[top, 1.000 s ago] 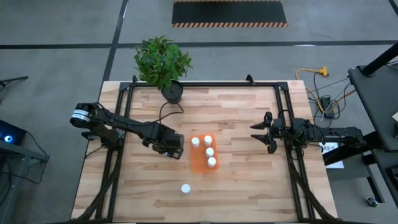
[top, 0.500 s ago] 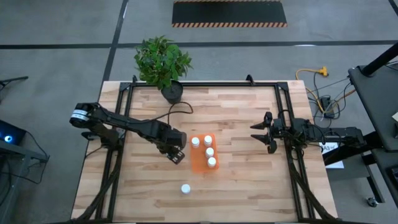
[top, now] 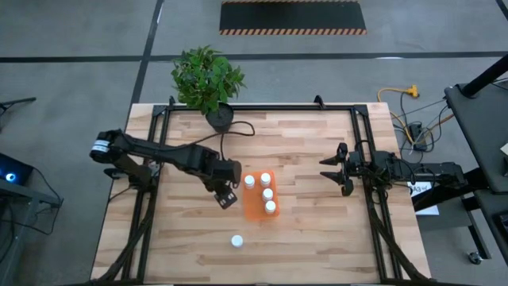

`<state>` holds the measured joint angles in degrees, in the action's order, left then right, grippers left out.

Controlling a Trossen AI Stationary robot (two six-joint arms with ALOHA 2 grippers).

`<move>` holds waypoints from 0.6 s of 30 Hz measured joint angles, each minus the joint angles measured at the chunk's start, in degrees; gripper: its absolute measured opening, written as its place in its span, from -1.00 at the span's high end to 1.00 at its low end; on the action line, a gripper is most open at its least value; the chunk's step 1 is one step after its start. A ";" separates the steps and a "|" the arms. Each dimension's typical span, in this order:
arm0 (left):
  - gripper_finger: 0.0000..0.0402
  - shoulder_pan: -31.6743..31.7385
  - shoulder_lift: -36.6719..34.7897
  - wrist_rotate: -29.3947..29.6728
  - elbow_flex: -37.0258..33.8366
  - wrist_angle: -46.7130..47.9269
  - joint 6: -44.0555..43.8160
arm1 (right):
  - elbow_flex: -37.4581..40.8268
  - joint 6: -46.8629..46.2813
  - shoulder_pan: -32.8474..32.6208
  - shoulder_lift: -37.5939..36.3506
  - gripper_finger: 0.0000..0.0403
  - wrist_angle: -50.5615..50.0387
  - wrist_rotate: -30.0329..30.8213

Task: Pick and place pill bottles into a basket
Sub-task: Put the white pill bottle into the orange container

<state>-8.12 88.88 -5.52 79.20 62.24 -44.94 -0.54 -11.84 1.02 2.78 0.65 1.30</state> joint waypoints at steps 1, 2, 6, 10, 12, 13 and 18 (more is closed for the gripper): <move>0.31 0.00 0.42 0.00 0.90 0.67 0.55 | 0.00 0.00 0.01 0.00 0.04 0.00 0.00; 0.31 0.01 0.95 0.00 1.86 1.18 0.79 | 0.00 0.00 0.01 0.00 0.04 0.01 0.00; 0.31 0.00 3.63 0.04 5.59 2.82 2.61 | 0.00 0.00 0.02 0.00 0.04 0.00 0.02; 0.31 -0.04 7.30 0.07 9.83 5.26 5.52 | 0.00 0.00 0.01 0.00 0.04 0.00 0.01; 0.31 -0.04 9.16 0.06 12.51 6.22 6.61 | 0.00 0.00 0.00 0.00 0.04 0.00 0.02; 0.31 -0.04 10.15 0.06 13.93 6.82 7.21 | 0.00 0.00 0.01 0.00 0.04 0.00 0.02; 0.31 -0.15 14.86 0.11 20.95 7.98 11.07 | 0.00 0.00 0.02 0.00 0.04 0.00 0.02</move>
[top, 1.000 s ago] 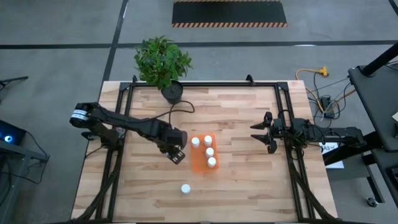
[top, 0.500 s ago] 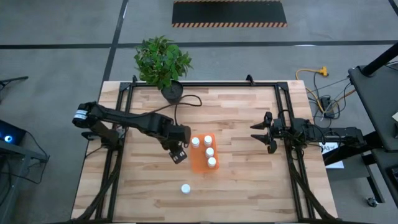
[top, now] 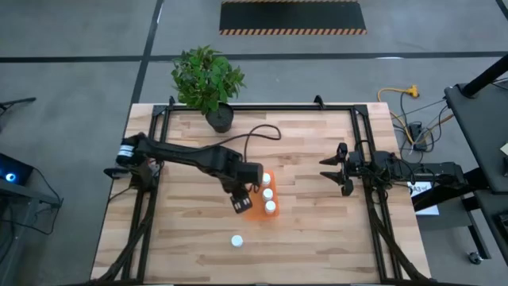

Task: Pick and place pill bottles into a basket
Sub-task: Put the white pill bottle into the orange container

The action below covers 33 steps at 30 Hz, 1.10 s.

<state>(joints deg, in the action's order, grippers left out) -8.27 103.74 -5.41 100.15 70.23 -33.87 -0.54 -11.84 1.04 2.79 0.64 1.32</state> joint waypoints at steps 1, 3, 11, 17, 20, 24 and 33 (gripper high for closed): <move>0.31 0.00 0.93 0.07 1.45 0.28 0.26 | 0.00 0.00 -0.02 0.00 0.04 0.00 0.00; 0.31 0.00 2.67 0.75 4.05 1.29 1.12 | 0.00 0.00 -0.02 0.00 0.04 0.00 0.02; 0.31 0.01 8.99 1.39 11.66 4.95 7.34 | 0.00 0.00 0.00 -0.04 0.04 0.02 0.15; 0.31 0.02 10.39 1.79 11.72 5.37 7.77 | 0.00 0.00 0.00 -0.04 0.04 0.02 0.15; 0.31 0.04 10.42 3.07 10.85 5.44 8.03 | 0.00 0.00 -0.02 -0.02 0.04 0.02 0.15; 0.31 0.15 10.45 4.42 9.81 5.39 9.34 | 0.00 0.00 -0.01 -0.02 0.04 0.01 0.15; 0.31 1.53 10.43 7.54 6.83 2.63 11.78 | 0.00 0.00 -0.01 -0.02 0.04 0.02 0.14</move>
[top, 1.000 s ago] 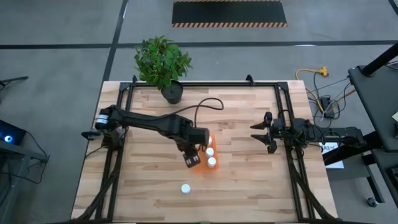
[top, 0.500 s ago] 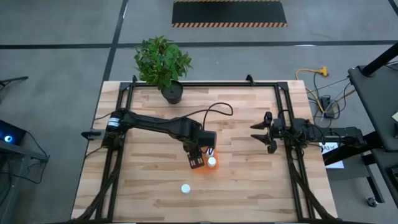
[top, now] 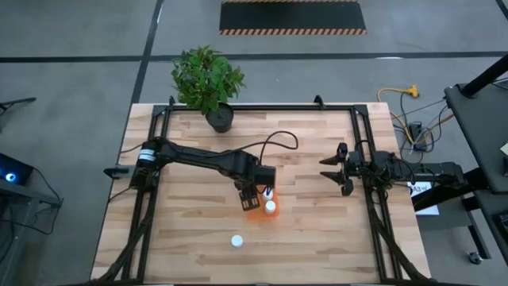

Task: Pick and place pill bottles into a basket
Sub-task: Put the white pill bottle into the orange container

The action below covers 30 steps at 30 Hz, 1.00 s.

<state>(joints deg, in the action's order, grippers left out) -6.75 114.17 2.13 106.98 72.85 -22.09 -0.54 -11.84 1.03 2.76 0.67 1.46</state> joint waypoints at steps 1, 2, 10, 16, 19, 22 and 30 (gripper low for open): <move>0.31 0.09 0.00 -0.02 -0.64 -0.76 0.02 | 0.00 0.00 0.00 0.00 0.04 -0.02 -0.01; 0.31 0.17 0.02 -0.04 -1.21 -1.23 0.02 | 0.00 0.00 0.00 0.00 0.04 0.00 -0.01; 0.31 0.38 0.00 -0.05 -5.14 -4.32 0.09 | 0.00 0.00 0.00 0.00 0.04 -0.01 -0.01; 0.31 0.38 0.00 -0.25 -8.10 -7.32 0.00 | 0.00 0.00 -0.01 0.00 0.04 0.00 -0.01; 0.31 0.38 0.00 -0.29 -9.57 -9.10 -0.02 | 0.00 0.00 0.00 0.00 0.04 -0.01 -0.01; 0.31 0.38 0.00 -0.37 -10.25 -9.92 -0.02 | 0.00 0.00 -0.02 0.00 0.04 0.00 -0.01; 0.31 0.38 0.00 -1.49 -10.71 -12.06 0.00 | 0.00 0.00 -0.01 0.00 0.04 -0.02 -0.01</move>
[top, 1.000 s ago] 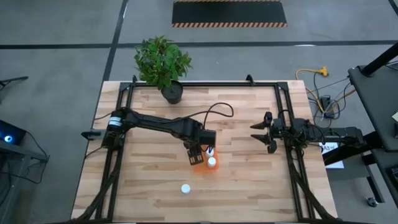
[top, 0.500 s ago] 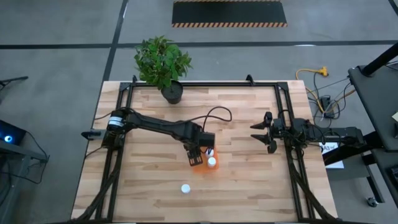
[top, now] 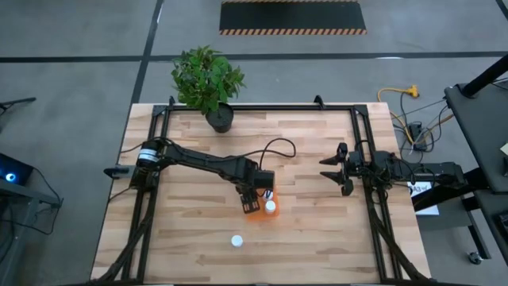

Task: Pick and place pill bottles into a basket
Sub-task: Put the white pill bottle into the orange container

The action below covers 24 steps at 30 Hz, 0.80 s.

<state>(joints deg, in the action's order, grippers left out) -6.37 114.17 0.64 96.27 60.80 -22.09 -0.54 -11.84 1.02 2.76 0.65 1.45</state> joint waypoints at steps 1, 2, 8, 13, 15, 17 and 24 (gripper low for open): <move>0.31 -0.02 0.00 -0.02 0.00 -0.30 0.00 | 0.00 0.00 0.01 0.00 0.04 0.00 0.00; 0.31 -0.05 0.01 -0.04 0.00 -0.35 0.00 | 0.00 0.00 0.01 0.00 0.04 0.01 0.00; 0.31 -0.01 2.57 -1.94 0.28 -0.40 -0.04 | 0.00 0.00 0.00 -0.02 0.04 0.04 0.00; 0.31 -0.11 3.26 -2.08 0.41 -0.12 -0.09 | 0.00 0.00 0.00 -0.02 0.04 0.00 -0.02; 0.31 -0.11 3.34 -2.09 0.70 0.09 -0.09 | 0.00 0.00 0.02 -0.02 0.04 0.02 0.00; 0.29 -0.11 3.49 -1.97 1.22 0.31 -0.10 | 0.00 0.00 0.00 -0.02 0.04 0.02 0.00; 0.08 -0.11 3.82 -1.81 1.95 -0.22 -0.05 | 0.00 0.00 0.00 -0.02 0.04 0.02 0.00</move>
<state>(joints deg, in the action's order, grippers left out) -6.48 117.99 -1.17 98.21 60.58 -22.13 -0.54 -11.84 1.02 2.74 0.67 1.45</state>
